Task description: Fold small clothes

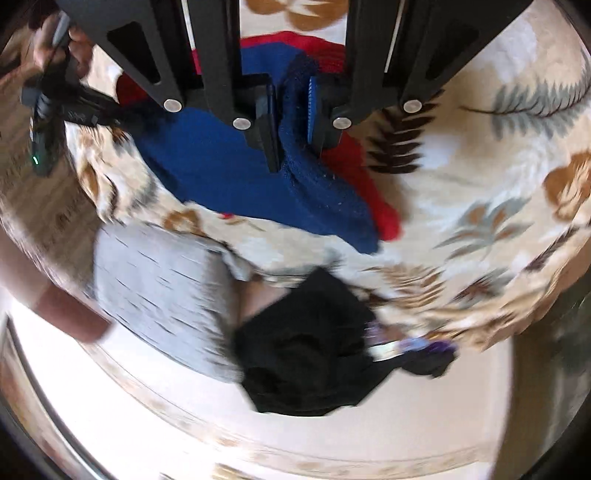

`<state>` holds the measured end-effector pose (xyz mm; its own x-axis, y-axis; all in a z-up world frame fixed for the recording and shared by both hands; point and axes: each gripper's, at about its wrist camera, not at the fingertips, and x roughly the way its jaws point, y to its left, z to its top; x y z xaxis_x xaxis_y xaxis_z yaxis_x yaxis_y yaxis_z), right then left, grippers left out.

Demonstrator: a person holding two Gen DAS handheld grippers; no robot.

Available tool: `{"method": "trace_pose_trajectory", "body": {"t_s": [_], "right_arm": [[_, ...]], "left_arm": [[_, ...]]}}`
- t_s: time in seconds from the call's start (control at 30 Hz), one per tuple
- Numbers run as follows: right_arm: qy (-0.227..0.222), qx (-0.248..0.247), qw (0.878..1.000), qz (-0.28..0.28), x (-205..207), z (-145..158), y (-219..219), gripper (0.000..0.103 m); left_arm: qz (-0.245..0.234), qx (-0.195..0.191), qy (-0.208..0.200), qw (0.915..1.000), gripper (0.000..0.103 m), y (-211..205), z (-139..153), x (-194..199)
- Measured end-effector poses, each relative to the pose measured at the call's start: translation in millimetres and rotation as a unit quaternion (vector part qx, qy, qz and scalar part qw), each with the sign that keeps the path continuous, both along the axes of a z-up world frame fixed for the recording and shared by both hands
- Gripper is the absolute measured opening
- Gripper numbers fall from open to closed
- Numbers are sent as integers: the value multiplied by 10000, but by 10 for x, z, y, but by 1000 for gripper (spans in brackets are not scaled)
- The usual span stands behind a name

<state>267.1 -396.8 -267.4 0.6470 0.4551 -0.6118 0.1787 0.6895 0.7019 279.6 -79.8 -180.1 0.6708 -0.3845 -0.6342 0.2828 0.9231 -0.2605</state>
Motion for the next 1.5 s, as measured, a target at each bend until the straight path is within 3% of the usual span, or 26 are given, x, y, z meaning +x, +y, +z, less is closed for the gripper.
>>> {"method": "trace_pose_trajectory", "body": {"t_s": [0.27, 0.33, 0.47, 0.6, 0.7, 0.73, 0.77, 0.8, 0.83, 0.87, 0.97, 1.07, 1.2, 1.33, 1.5], "right_arm": [[-42, 597, 9982, -26, -63, -26, -319, 24], [-34, 835, 9965, -20, -66, -62, -434, 24], [104, 1149, 9933, -61, -14, -167, -594, 25], [361, 1412, 9893, 123, 105, -283, -556, 25], [487, 1495, 9872, 266, 209, -360, -452, 26], [511, 1591, 9855, 312, 245, -382, -406, 28], [525, 1616, 9849, 334, 267, -393, -369, 33], [547, 1593, 9851, 338, 290, -397, -325, 37], [548, 1589, 9852, 331, 311, -396, -284, 56], [487, 1655, 9845, 326, 311, -393, -267, 67], [440, 1562, 9863, 293, 341, -368, -181, 69], [271, 1664, 9849, 388, 365, -321, -92, 69], [312, 1537, 9862, 538, 502, -310, 119, 69], [332, 1938, 9772, 801, 716, -368, 375, 69], [315, 1566, 9822, 985, 934, -275, 737, 76]], "left_arm": [[-870, 503, 57, 9949, 8, -998, -29, -122], [-1194, 410, 230, 9917, 6, -1271, -123, -115], [-1446, 842, 584, 9842, 7, -1637, -486, -32], [-1657, 515, 889, 9808, 10, -1426, -539, -66], [-1995, 180, 681, 9774, 34, -1122, -253, -204], [-1973, 88, 503, 9790, 46, -992, -146, -245], [-1908, 10, 301, 9812, 58, -872, -50, -271], [-1833, -47, 137, 9829, 61, -751, 30, -293], [-1736, -82, 24, 9848, 64, -630, 88, -295], [-1610, -101, -24, 9869, 65, -512, 120, -278], [-1190, -265, 78, 9925, 75, -163, 70, -153], [-672, -369, 462, 9960, 77, 115, -134, 2], [-360, -557, 1055, 9922, 77, 249, -478, 180], [-545, -367, 1477, 9868, 77, 149, -714, 223], [-781, -43, 1611, 9838, 77, -11, -874, 212]]}}
